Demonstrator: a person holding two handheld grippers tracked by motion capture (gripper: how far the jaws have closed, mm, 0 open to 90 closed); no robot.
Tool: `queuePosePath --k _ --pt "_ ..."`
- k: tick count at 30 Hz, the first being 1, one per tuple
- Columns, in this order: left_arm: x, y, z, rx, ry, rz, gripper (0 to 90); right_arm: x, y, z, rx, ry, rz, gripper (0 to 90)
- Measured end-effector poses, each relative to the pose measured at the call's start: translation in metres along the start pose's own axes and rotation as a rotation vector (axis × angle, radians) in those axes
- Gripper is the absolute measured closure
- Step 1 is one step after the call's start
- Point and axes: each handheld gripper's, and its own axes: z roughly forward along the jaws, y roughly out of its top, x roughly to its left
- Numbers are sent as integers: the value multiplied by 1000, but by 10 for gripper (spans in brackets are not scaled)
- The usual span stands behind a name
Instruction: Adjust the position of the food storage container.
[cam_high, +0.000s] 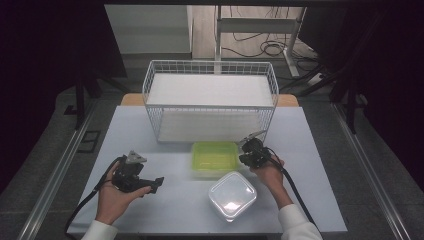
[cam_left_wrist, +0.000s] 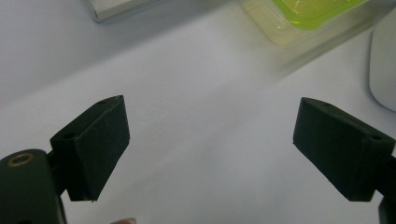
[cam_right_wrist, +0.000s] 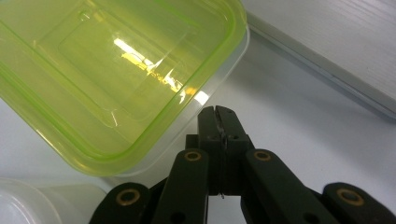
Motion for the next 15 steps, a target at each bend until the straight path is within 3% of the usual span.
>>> queuePosePath --k 2,7,12,13,15 --pt "0 0 0 0 0 1 108 0 0 -2 -1 -3 2 891" --pt "3 0 -7 -76 34 -12 138 -6 -2 -17 -33 -22 7 891" --pt "6 -1 -7 -71 32 -14 137 -15 -10 -34 -68 6 55 888" --pt "6 -1 -5 -66 25 -12 136 -17 -13 -38 -75 12 74 864" --pt "7 -4 -2 -51 -1 -34 135 -23 -19 -47 -96 25 118 729"
